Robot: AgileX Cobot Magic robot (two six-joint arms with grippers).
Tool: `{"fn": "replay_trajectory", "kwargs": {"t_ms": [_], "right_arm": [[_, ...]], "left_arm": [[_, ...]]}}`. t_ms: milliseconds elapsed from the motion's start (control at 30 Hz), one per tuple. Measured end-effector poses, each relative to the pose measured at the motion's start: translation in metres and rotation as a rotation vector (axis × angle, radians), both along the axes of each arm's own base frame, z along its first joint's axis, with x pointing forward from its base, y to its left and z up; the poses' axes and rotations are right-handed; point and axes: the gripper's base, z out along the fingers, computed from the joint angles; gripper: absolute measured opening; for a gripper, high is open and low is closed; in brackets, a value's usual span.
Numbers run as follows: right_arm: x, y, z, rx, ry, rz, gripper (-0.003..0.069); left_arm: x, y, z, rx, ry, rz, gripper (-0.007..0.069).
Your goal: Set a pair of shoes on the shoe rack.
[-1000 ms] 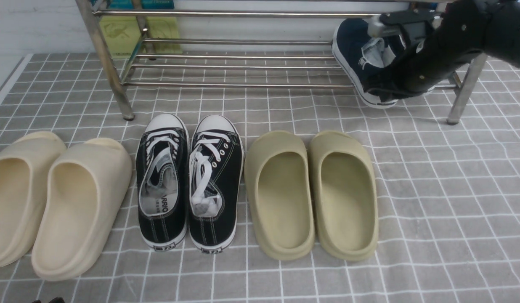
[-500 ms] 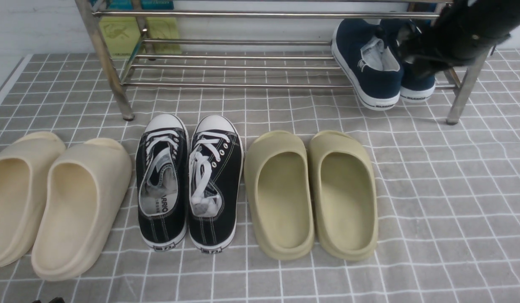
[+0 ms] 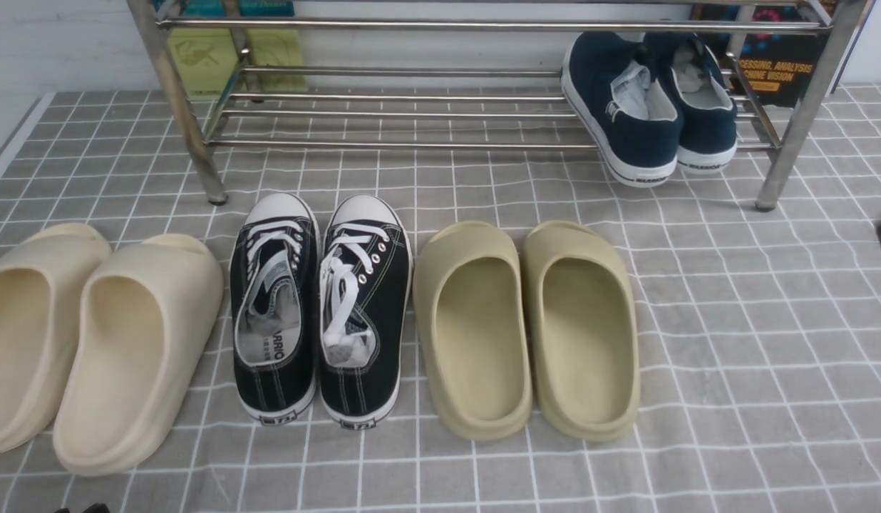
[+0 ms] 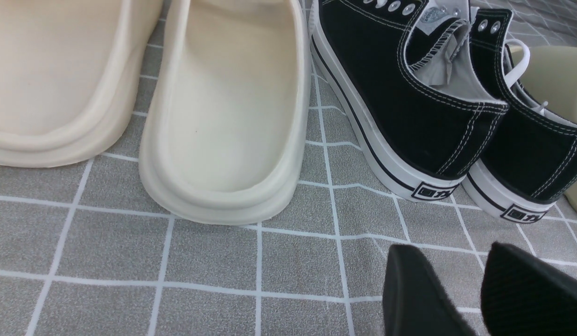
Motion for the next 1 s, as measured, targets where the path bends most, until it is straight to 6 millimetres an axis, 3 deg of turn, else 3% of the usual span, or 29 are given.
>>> {"fn": "replay_trajectory", "kwargs": {"t_ms": [33,67,200,233,267,467,600,633,733,1000], "right_arm": [[0.0,0.0,0.0,-0.001,-0.006,0.002,-0.0003],[-0.021,-0.005,-0.013,-0.013,-0.058,0.019,-0.0003],[-0.066,-0.014,-0.03,0.024,-0.273,0.025,-0.0003],[-0.067,-0.015,-0.03,0.03,-0.3,0.024,-0.0003],[-0.085,-0.019,-0.038,0.054,-0.432,0.017,-0.0003],[-0.111,-0.027,-0.077,0.105,-0.757,-0.01,-0.0003],[-0.117,-0.029,-0.104,0.113,-0.805,-0.017,-0.0003],[-0.119,-0.029,-0.121,0.11,-0.793,-0.018,-0.0003],[-0.12,-0.029,-0.142,0.096,-0.73,-0.015,-0.0003],[-0.128,-0.032,-0.164,0.04,-0.533,-0.024,0.0]], "left_arm": [[0.0,0.0,0.0,0.0,0.0,0.0,0.0238],[0.0,0.0,0.0,0.0,0.0,0.0,0.0238],[0.0,0.0,0.0,0.0,0.0,0.0,0.0238],[0.0,0.0,0.0,0.0,0.0,0.0,0.0238],[0.0,0.0,0.0,0.0,0.0,0.0,0.0238],[0.0,0.0,0.0,0.0,0.0,0.0,0.0238],[0.0,0.0,0.0,0.0,0.0,0.0,0.0238],[0.0,0.0,0.0,0.0,0.0,0.0,0.0238],[0.0,0.0,0.0,0.0,0.0,0.0,0.0238],[0.0,0.0,0.0,0.0,0.0,0.0,0.0238]]}}
